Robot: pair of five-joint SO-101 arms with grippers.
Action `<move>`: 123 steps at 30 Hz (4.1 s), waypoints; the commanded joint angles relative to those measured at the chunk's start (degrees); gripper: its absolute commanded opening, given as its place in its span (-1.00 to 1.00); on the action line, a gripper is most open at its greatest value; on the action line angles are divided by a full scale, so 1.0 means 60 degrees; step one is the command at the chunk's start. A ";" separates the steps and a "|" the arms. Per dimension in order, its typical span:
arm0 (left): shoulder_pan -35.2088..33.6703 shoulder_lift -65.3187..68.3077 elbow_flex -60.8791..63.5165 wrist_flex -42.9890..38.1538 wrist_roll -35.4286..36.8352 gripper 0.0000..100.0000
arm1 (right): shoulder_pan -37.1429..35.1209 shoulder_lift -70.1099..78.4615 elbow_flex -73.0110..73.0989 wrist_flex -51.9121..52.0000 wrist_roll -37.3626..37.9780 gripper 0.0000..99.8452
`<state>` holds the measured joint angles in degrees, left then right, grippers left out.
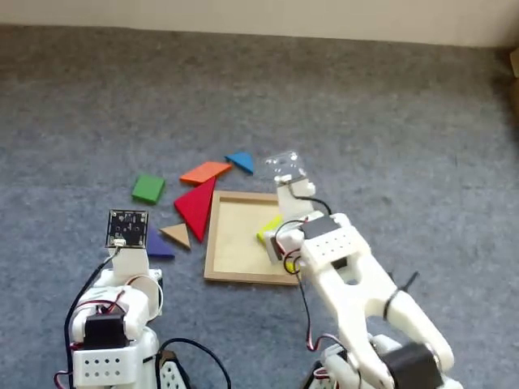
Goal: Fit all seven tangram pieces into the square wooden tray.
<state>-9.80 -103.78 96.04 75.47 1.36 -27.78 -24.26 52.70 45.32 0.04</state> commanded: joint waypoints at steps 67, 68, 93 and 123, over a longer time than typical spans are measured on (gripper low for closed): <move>-0.0183 0.8418 -0.8857 0.0044 -0.3062 -0.52 | 0.1883 -1.3619 0.6132 -0.1121 -0.0220 -0.97; -0.0183 0.8520 -0.8989 0.0059 -0.3062 -0.52 | 0.1883 -1.3516 0.6293 -0.1136 -0.0220 -0.97; 0.2220 1.4176 -1.2007 0.0103 -0.2476 -0.57 | 0.2630 -1.3473 0.8637 0.2601 -0.0264 -0.97; 0.2088 2.0286 -1.4322 -0.1524 -0.1538 -0.57 | 0.2630 -1.3487 0.8637 0.4388 -0.0220 -0.97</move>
<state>4.00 16.84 12.44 68.97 -8.57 -12.48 -104.26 95.96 71.16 -1.01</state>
